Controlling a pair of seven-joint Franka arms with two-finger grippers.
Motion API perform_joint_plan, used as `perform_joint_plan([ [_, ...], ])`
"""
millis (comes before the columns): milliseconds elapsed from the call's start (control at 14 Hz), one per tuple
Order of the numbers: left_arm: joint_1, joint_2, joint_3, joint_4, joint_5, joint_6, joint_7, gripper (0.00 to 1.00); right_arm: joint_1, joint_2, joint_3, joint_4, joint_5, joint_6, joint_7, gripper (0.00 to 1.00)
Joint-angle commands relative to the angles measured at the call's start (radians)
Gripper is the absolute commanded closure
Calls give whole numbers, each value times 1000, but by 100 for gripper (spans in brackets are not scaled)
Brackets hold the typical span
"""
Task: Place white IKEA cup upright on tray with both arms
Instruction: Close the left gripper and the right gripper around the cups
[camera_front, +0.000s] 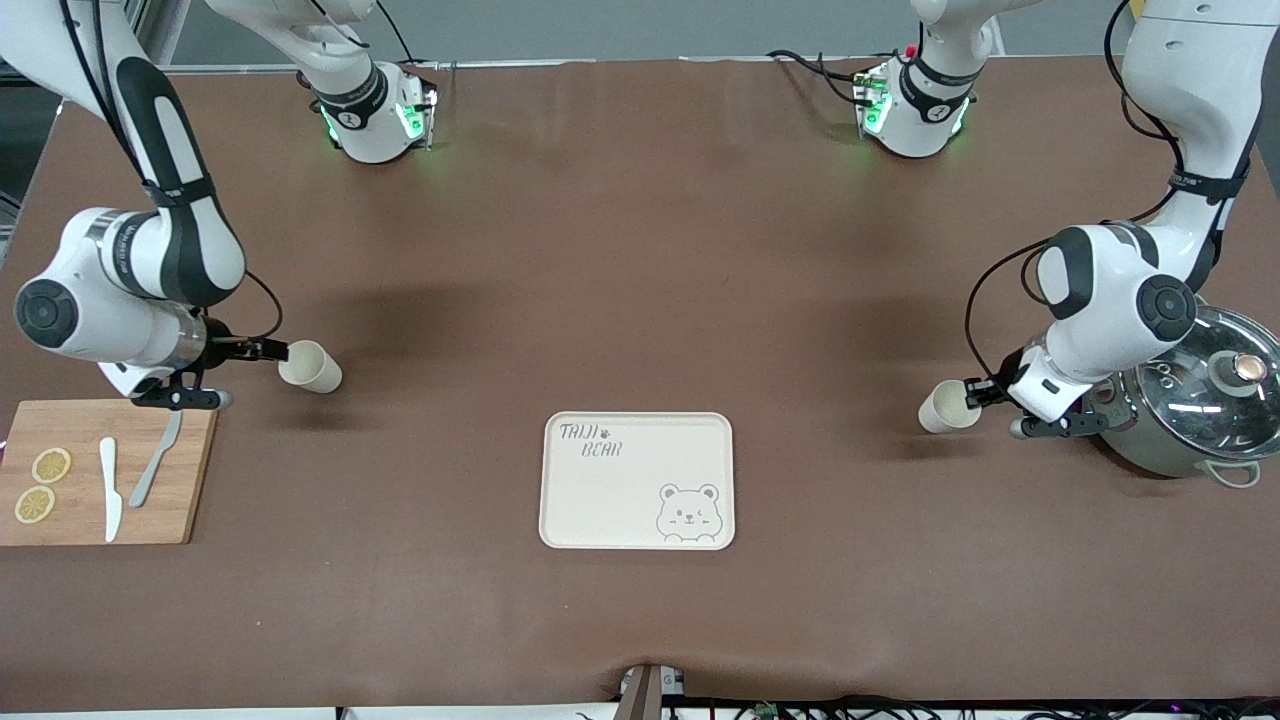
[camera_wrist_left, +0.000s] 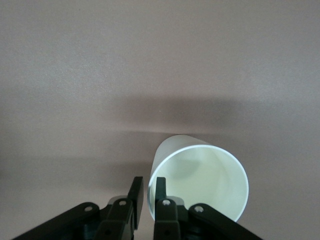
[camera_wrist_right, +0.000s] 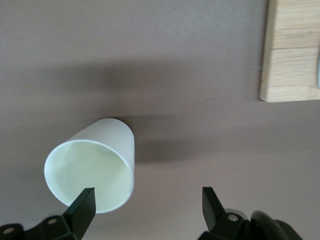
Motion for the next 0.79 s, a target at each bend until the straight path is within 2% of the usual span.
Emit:
perform_joint_plan([
  [0, 2, 1, -7, 15, 10, 5, -14, 100, 38, -19, 2, -20, 1, 19, 84, 48],
  [71, -3, 1, -7, 24, 10, 1, -12, 100, 42, -11, 2, -20, 1, 34, 93, 57],
  [143, -6, -2, -9, 35, 10, 0, -14, 100, 40, -2, 2, -26, 1, 55, 93, 61],
  [286, -13, -13, -35, 72, 9, -31, -15, 100, 36, 6, 2, -45, 1, 94, 93, 61],
  [429, -20, -13, -58, 142, 10, -130, -56, 100, 32, 20, 2, -46, 2, 105, 93, 61],
  [571, -58, -7, -69, 232, 10, -240, -131, 100, 36, 31, 2, -84, 4, 175, 95, 78],
  [643, -85, -2, -69, 272, 12, -286, -177, 100, 37, 31, 2, -89, 4, 186, 95, 99],
  [714, -111, 15, -69, 311, 12, -310, -228, 100, 37, 31, 2, -88, 4, 178, 95, 100],
])
